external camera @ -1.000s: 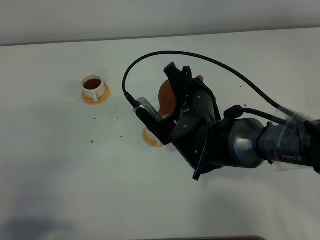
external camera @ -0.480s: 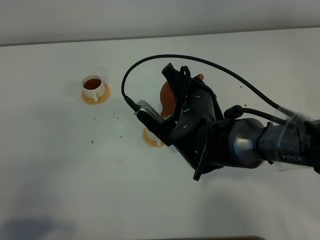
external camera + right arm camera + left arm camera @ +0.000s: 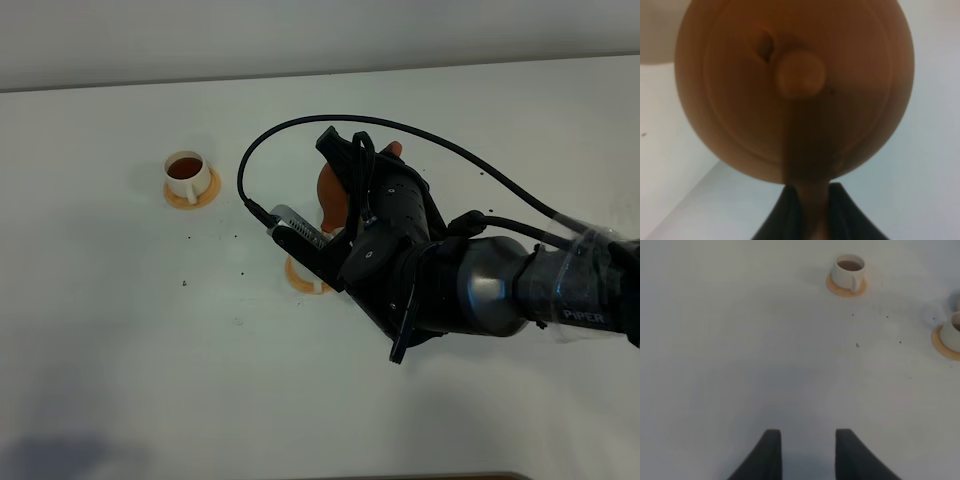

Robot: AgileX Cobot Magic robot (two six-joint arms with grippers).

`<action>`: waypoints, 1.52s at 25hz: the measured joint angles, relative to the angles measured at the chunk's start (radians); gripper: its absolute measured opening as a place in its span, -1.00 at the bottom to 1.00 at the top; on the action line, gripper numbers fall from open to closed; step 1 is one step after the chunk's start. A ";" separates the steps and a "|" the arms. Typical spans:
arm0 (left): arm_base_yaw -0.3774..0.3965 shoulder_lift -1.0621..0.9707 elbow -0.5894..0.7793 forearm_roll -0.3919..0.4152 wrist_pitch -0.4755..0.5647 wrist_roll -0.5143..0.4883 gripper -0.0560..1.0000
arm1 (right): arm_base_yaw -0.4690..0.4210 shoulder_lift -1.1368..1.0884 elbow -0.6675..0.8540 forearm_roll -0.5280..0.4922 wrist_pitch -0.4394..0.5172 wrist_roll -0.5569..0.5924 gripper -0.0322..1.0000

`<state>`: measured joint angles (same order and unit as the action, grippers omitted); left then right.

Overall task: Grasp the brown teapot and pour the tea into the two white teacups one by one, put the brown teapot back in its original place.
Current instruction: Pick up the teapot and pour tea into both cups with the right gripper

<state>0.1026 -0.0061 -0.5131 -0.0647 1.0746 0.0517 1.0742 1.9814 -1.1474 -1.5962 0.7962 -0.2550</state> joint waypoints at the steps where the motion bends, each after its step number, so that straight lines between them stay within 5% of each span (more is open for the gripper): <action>1: 0.000 0.000 0.000 0.000 0.000 0.000 -0.39 | 0.000 0.000 0.000 0.000 0.000 0.000 -0.76; 38: 0.000 0.000 0.000 0.000 0.000 0.000 -0.39 | 0.016 0.000 0.000 -0.075 -0.016 -0.022 -0.76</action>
<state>0.1026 -0.0061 -0.5131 -0.0647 1.0746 0.0517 1.0906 1.9814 -1.1474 -1.6712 0.7799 -0.2774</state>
